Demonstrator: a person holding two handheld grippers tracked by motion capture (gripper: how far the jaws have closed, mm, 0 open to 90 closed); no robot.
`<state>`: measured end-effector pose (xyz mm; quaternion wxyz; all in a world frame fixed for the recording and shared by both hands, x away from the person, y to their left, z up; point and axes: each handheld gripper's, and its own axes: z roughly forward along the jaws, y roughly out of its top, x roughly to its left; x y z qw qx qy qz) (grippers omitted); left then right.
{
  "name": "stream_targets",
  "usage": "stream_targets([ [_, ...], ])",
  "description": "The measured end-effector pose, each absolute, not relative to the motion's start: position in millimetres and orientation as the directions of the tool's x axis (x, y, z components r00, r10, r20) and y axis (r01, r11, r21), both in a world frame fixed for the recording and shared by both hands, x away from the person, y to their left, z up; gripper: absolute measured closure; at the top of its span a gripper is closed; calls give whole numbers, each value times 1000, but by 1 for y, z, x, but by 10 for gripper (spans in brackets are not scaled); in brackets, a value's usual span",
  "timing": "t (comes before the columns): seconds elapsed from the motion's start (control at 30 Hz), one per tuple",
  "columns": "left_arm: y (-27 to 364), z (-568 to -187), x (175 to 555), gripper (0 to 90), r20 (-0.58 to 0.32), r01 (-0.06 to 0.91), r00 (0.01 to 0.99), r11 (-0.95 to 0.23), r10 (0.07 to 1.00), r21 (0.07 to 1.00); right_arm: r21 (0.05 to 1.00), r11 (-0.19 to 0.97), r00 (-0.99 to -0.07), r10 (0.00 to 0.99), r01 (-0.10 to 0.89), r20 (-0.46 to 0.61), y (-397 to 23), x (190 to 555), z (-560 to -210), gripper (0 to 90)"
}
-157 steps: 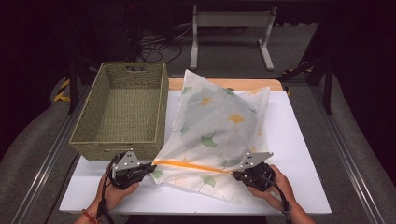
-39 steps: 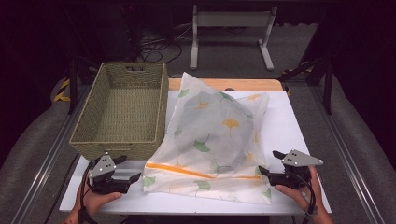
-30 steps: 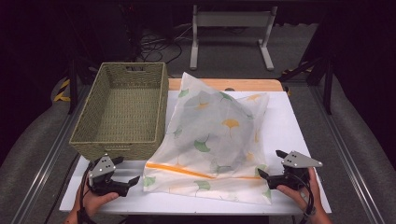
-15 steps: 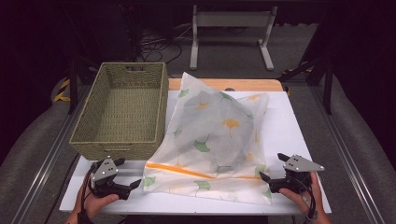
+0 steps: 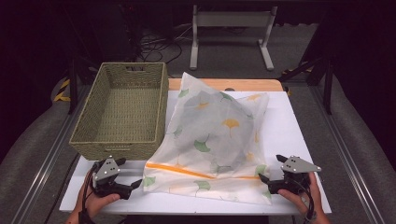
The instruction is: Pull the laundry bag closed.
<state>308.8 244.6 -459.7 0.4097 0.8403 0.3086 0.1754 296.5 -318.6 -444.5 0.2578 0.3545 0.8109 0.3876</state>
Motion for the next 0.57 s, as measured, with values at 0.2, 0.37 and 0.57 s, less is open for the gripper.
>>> stream_targets([
  [0.2,248,-459,310,62,39,378,739,-462,673,802,812,449,-605,781,372,-154,-320,296,-445,82],
  [0.37,247,-458,310,72,50,377,740,-475,670,795,819,454,-577,794,350,-193,-321,293,-443,96],
  [0.57,246,-458,311,72,52,374,745,-482,665,793,838,425,-536,821,341,-198,-324,290,-440,107],
])
